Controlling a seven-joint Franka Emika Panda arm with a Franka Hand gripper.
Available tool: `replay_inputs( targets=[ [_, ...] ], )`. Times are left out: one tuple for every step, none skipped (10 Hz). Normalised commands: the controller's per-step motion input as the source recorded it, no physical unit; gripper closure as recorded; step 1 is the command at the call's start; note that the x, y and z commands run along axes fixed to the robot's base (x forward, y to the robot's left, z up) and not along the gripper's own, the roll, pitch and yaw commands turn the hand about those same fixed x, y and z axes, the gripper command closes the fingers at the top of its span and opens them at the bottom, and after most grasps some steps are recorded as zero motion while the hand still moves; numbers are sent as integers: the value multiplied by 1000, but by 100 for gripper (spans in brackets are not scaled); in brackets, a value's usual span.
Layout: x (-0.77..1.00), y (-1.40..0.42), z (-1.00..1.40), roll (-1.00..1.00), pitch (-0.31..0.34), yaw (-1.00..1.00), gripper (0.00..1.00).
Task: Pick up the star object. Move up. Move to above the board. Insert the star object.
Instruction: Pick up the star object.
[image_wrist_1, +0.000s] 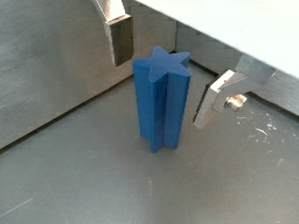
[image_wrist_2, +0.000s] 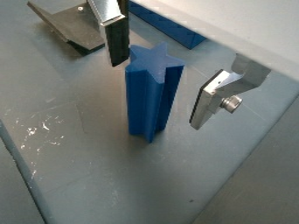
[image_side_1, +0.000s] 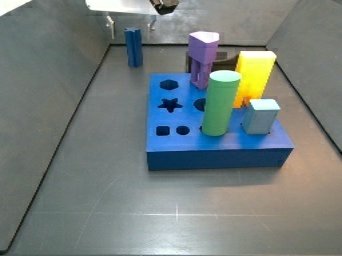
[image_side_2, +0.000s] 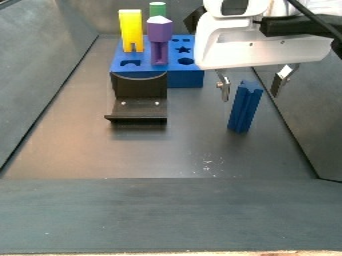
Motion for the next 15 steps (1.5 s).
replay_inputs(
  targets=[
    [0, 0, -14, -29, -30, 0, 0],
    [0, 0, 0, 0, -7, 0, 0],
    [0, 89, -94, 0, 0, 11, 0],
    [0, 0, 0, 0, 0, 0, 0],
    [0, 0, 0, 0, 0, 0, 100],
    [0, 0, 0, 0, 0, 0, 100],
    [0, 0, 0, 0, 0, 0, 100],
    [0, 0, 0, 0, 0, 0, 100],
    [0, 0, 0, 0, 0, 0, 100],
    [0, 0, 0, 0, 0, 0, 100],
    [0, 0, 0, 0, 0, 0, 100],
    [0, 0, 0, 0, 0, 0, 100],
    [0, 0, 0, 0, 0, 0, 100],
    [0, 0, 0, 0, 0, 0, 100],
    [0, 0, 0, 0, 0, 0, 100]
  ],
)
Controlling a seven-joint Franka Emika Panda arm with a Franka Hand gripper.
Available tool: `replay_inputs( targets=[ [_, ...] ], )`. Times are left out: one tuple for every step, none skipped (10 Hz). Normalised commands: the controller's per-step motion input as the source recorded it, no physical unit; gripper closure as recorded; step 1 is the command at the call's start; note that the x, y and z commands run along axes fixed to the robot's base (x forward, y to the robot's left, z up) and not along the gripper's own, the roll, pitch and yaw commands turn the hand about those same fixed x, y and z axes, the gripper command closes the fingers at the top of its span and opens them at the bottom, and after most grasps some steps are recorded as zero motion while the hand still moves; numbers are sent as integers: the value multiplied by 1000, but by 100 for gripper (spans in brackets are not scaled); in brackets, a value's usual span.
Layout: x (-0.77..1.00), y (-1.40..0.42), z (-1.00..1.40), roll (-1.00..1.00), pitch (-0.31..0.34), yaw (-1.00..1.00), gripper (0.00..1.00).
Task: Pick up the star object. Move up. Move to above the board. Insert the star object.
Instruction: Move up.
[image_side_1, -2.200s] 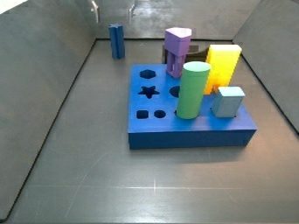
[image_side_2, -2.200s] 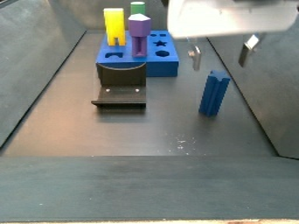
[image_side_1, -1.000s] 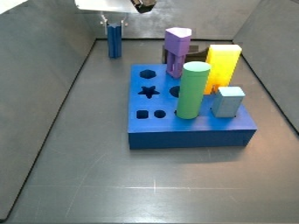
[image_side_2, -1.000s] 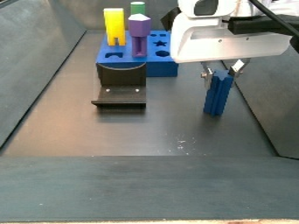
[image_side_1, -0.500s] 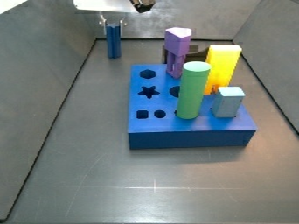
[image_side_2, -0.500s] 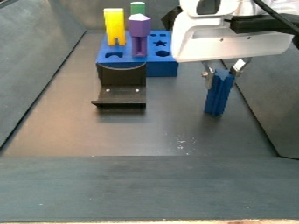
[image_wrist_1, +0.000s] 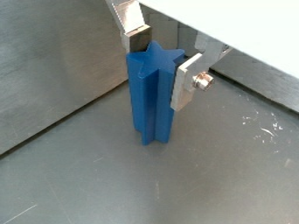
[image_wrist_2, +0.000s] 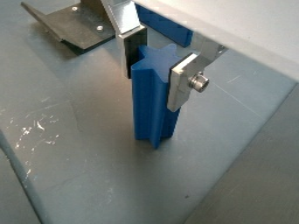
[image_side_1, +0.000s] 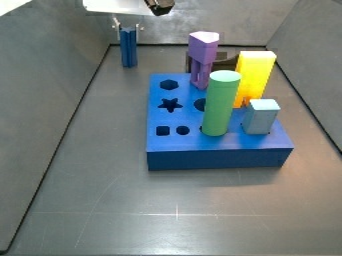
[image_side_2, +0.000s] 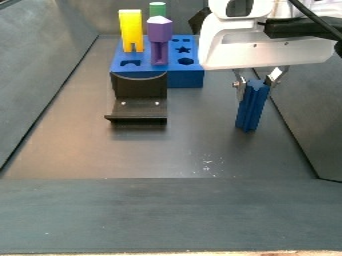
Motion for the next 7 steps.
replay_inputs(
  targets=[
    [0, 0, 833, 0, 0, 0, 100],
    [-8, 4, 826, -1, 6, 1, 100],
    [-41, 7, 720, 1, 45, -1, 100],
    [-32, 13, 607, 14, 53, -7, 100],
    [-30, 13, 518, 22, 58, -10, 100],
    [-21, 16, 285, 46, 61, -17, 100],
    [-18, 16, 191, 53, 65, -17, 100]
  ],
)
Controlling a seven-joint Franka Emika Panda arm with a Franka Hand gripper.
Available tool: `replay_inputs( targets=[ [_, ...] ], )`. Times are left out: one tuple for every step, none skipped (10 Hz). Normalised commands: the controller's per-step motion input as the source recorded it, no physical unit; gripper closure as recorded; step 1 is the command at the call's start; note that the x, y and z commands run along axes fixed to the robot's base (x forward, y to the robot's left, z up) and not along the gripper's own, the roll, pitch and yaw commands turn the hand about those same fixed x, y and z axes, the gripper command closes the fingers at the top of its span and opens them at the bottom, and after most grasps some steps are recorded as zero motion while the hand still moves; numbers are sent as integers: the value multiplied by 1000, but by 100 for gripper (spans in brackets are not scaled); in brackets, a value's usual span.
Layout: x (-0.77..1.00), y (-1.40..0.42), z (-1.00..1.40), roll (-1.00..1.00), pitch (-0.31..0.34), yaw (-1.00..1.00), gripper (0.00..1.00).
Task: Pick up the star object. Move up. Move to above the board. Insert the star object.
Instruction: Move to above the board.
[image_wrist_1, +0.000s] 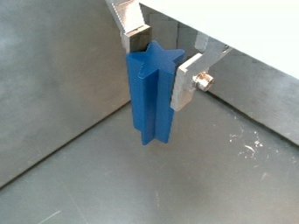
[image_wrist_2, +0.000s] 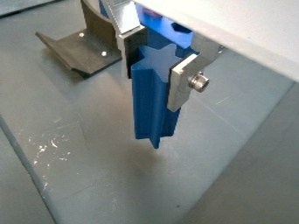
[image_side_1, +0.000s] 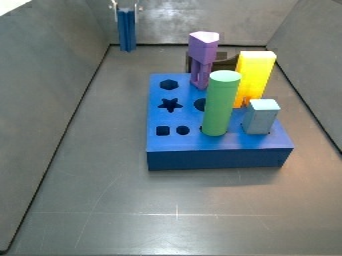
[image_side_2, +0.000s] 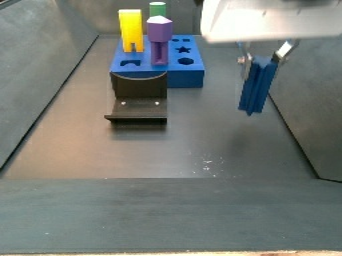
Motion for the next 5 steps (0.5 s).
replay_inputs(
  targets=[
    [-195, -253, 1000, -96, -118, 108, 100],
    [-198, -256, 1000, -96, -114, 108, 100],
    [-193, -228, 1000, -79, -114, 87, 100],
    [-182, -212, 1000, -71, -94, 73, 100],
    [-151, -190, 1000, -48, -11, 46, 100]
  ],
)
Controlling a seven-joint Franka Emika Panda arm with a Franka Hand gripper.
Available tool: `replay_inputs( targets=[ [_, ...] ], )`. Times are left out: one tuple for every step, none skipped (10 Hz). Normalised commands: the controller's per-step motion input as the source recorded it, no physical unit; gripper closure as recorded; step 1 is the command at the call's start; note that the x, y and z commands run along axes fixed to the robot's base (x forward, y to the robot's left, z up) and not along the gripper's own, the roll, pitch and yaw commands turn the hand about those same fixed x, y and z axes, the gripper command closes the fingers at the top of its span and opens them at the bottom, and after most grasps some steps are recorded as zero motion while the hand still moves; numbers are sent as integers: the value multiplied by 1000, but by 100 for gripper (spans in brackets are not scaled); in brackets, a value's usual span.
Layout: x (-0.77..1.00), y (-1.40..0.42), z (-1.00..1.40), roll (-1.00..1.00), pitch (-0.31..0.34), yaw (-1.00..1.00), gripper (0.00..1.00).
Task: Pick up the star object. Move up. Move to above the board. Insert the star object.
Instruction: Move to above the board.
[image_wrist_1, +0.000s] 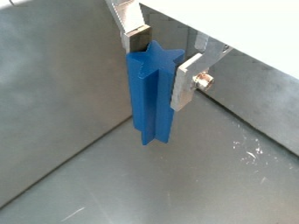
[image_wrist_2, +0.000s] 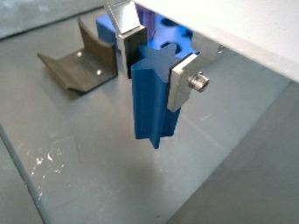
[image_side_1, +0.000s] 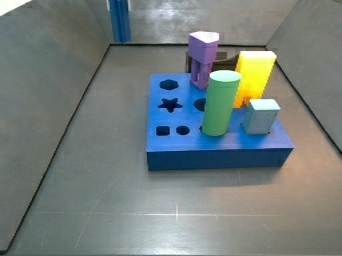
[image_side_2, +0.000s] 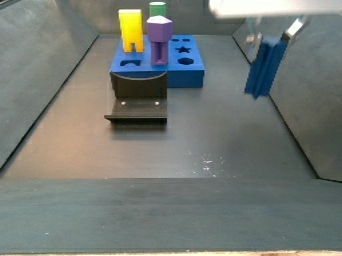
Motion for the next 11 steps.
replay_inputs(
  targets=[
    [-141, -180, 1000, -38, 13, 37, 100],
    [-128, -159, 1000, -19, 32, 27, 100],
    [-121, -150, 1000, -5, 37, 24, 100],
    [-108, -137, 1000, 7, 39, 19, 100],
    [-95, -122, 1000, 16, 51, 17, 100],
    [-69, -98, 983, 25, 67, 16, 100],
    [-38, -65, 831, 30, 76, 18, 100],
    [-12, -27, 628, 31, 90, 14, 100],
    [-3, -15, 475, 33, 92, 14, 100],
    [-1, -14, 371, 35, 92, 15, 100],
    [-1, -14, 170, 40, 87, 17, 100]
  ],
)
